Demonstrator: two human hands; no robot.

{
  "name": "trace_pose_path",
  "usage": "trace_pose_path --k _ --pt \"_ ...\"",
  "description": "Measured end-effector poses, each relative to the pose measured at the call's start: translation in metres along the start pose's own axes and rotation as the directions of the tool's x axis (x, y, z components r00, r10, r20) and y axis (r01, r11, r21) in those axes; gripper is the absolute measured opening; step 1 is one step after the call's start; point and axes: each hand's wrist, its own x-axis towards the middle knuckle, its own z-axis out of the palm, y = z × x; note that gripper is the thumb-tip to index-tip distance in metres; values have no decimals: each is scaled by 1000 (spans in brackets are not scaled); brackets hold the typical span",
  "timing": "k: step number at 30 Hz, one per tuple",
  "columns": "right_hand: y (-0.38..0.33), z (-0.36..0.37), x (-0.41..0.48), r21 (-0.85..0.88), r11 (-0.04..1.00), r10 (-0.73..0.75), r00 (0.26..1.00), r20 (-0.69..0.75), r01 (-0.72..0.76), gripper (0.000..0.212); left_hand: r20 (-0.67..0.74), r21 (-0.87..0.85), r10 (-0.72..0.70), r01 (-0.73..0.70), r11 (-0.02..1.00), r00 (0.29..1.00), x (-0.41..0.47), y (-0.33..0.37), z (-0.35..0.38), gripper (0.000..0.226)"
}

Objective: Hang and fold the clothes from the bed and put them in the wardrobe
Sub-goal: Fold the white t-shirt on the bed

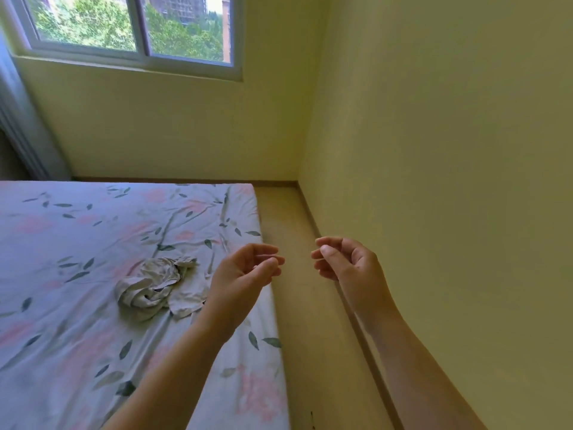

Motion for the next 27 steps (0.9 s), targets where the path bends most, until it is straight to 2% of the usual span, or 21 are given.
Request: trace_pose_path --k 6,12,20,27 --pt "7 -17 -10 -27 1000 -8 999 42 9 13 -7 0 -3 3 1000 1000 -19 -13 18 14" --pt "25 -40 12 16 1000 8 987 160 -11 13 -124 20 -17 20 1000 992 -10 -24 51 13" --pt "45 -170 103 -50 999 1 983 184 8 13 -155 87 -22 36 996 988 53 -34 189 18" --pt "58 -220 179 -55 998 -5 965 263 20 12 -237 114 -26 54 992 971 108 -28 245 16"
